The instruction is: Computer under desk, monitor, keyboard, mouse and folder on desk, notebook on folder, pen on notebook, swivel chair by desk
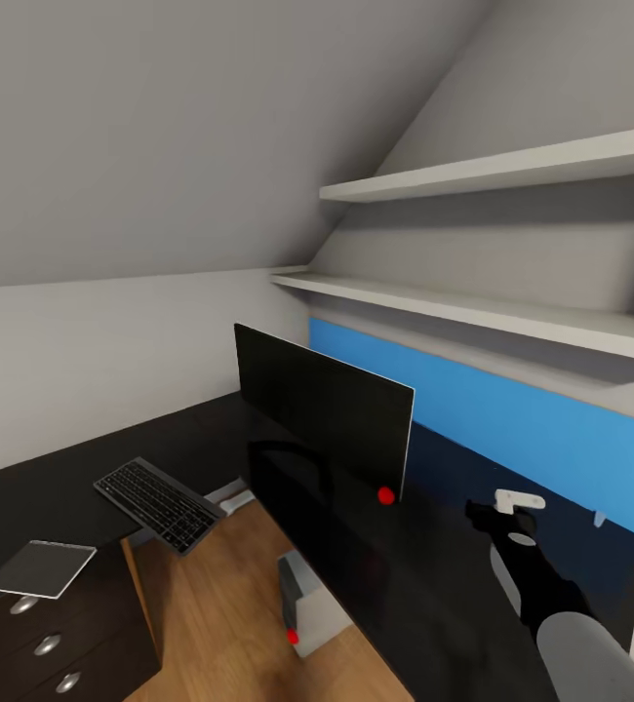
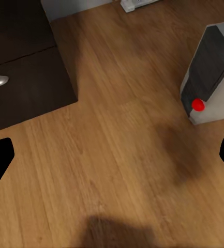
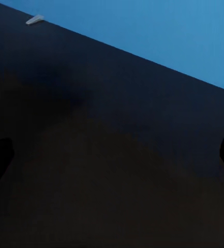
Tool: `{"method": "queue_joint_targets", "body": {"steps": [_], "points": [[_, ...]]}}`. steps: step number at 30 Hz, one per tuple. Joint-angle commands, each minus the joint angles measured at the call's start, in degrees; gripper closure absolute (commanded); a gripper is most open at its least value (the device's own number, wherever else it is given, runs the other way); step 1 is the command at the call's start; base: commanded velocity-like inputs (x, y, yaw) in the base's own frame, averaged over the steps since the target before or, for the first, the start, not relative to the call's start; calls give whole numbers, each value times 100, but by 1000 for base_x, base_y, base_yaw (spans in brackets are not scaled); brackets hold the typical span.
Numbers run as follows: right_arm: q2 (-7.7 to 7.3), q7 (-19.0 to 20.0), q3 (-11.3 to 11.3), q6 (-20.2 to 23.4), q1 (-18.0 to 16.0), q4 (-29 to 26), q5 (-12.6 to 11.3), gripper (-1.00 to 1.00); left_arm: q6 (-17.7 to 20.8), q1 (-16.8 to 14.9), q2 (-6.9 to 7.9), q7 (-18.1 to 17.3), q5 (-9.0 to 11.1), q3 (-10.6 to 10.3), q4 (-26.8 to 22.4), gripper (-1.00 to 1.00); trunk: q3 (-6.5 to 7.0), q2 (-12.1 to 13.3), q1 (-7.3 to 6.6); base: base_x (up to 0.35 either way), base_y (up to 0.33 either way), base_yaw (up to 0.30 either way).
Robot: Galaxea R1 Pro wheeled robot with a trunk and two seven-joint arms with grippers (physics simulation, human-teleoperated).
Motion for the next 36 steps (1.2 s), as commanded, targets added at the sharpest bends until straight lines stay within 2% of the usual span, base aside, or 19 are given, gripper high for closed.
{"method": "queue_joint_targets", "body": {"steps": [1, 6, 13, 19, 23, 24, 25, 28, 34, 36], "points": [[-32, -6, -13, -13, -111, 116, 29, -100, -26, -2, 5, 28, 60, -30, -6, -100, -9, -7, 2, 1, 186, 0], [-213, -4, -13, -330, -745, 902, -79, -100, -28, -2, 6, 28, 60, -29, -8, -100, -9, -7, 2, 1, 244, 0], [-283, -3, -11, -460, -1257, 1522, -118, -100, -29, -2, 6, 28, 60, -29, -8, -100, -9, -7, 2, 27, 213, 0], [-271, 0, -23, -481, -1351, 1639, -137, -100, -27, -2, 6, 33, 63, -23, -3, -100, -9, -7, 2, 9, 41, 0], [-159, 1, -31, -467, -1370, 1629, -183, -100, -22, -2, 6, 29, 68, -21, -2, -100, -9, -7, 2, 1, 7, 0], [-147, 2, -31, -464, -1371, 1627, -209, -100, -22, -2, 6, 31, 68, -21, -2, -100, -9, -7, 2, 1, 3, 0], [-125, 10, -26, -466, -1374, 1620, -387, -100, -21, -2, 6, 35, 69, -21, 0, -100, -9, -7, 2, 0, 1, 0], [-127, 13, -18, -470, -1375, 1613, -510, -100, -25, -2, 6, 36, 69, -26, 0, -100, -10, -7, 2, 0, 0, -4], [-125, 20, -3, -485, -1376, 1614, -539, -100, -35, -2, 3, 22, 59, -37, -31, -100, -17, -7, 2, 0, 0, -17], [-121, 10, 1, -486, -1376, 1616, -541, -100, -37, -2, -2, 13, 59, -56, -63, -100, -54, -88, 46, 0, 0, -2]]}}
